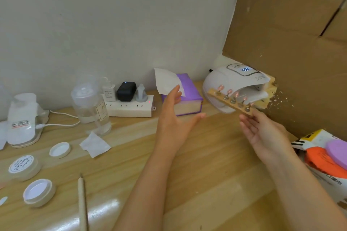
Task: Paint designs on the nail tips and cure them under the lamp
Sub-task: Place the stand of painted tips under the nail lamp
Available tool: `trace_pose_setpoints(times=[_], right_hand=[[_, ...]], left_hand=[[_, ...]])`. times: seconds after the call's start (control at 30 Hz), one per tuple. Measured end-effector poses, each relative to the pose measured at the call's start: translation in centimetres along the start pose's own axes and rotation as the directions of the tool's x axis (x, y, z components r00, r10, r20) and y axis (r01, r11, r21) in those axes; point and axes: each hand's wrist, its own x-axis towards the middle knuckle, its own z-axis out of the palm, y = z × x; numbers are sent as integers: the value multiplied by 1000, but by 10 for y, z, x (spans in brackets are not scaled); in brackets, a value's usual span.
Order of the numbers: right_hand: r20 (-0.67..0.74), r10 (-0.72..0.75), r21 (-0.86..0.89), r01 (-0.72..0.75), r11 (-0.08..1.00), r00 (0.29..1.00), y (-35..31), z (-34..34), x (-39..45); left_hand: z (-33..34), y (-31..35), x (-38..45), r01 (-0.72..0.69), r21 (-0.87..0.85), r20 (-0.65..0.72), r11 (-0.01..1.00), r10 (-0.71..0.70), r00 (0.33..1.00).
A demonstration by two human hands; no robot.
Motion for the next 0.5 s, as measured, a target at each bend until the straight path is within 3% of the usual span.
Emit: trace_pose_setpoints(times=[0.33, 0.5], right_hand=[[-309, 35, 329, 73, 942, 950, 10, 16, 0], [-263, 118, 546, 47, 836, 958, 7, 10, 8]], left_hand=[[-1, -4, 4, 16, -7, -32, 1000, -17, 999], [-2, -6, 4, 21, -9, -33, 1000, -21, 999]])
